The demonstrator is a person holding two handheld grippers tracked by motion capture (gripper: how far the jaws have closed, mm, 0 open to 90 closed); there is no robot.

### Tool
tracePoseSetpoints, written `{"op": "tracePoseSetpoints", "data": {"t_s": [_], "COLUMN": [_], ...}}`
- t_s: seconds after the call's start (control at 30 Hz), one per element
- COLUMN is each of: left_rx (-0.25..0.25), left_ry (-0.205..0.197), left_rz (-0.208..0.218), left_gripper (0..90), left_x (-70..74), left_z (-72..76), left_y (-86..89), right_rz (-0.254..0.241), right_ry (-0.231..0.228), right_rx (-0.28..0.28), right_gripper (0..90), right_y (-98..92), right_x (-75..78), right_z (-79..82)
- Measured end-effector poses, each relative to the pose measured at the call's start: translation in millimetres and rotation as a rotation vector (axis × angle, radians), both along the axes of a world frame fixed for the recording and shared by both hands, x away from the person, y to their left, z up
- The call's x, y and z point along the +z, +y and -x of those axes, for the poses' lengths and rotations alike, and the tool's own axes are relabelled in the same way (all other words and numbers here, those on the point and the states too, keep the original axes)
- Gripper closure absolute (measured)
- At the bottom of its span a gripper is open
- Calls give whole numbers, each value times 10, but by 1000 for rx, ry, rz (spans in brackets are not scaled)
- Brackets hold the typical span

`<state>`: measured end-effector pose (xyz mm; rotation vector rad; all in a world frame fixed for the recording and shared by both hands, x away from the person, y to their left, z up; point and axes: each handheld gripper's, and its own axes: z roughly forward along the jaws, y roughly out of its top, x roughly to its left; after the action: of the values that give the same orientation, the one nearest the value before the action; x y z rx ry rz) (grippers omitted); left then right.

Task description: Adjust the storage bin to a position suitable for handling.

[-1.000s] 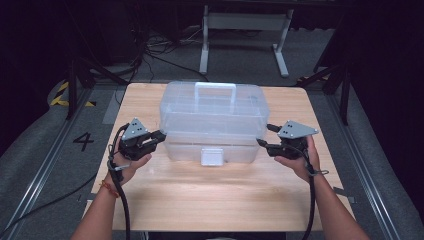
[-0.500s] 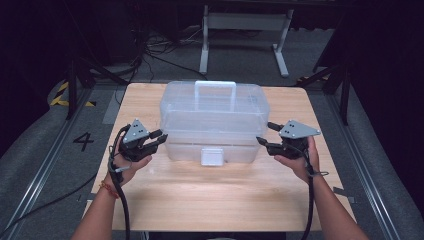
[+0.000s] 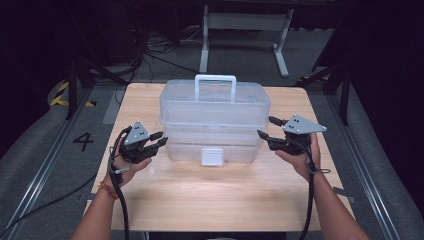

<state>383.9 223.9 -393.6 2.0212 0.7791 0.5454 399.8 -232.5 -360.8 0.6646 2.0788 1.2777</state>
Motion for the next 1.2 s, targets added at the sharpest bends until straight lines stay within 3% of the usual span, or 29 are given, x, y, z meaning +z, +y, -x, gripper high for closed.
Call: {"op": "tracePoseSetpoints", "data": {"t_s": [0.43, 1.2], "left_rx": [-10, -25], "left_ry": [15, 26], "left_rz": [-7, -6], "left_gripper": [685, 623], "left_x": [-40, -79], "left_z": [-8, -8], "left_y": [20, 7], "right_rz": [-25, -33], "right_ry": [-43, -74], "right_rx": [-51, -127], "right_gripper": [419, 455], "right_y": [51, 118], "right_x": [162, 359], "right_z": [-81, -279]}}
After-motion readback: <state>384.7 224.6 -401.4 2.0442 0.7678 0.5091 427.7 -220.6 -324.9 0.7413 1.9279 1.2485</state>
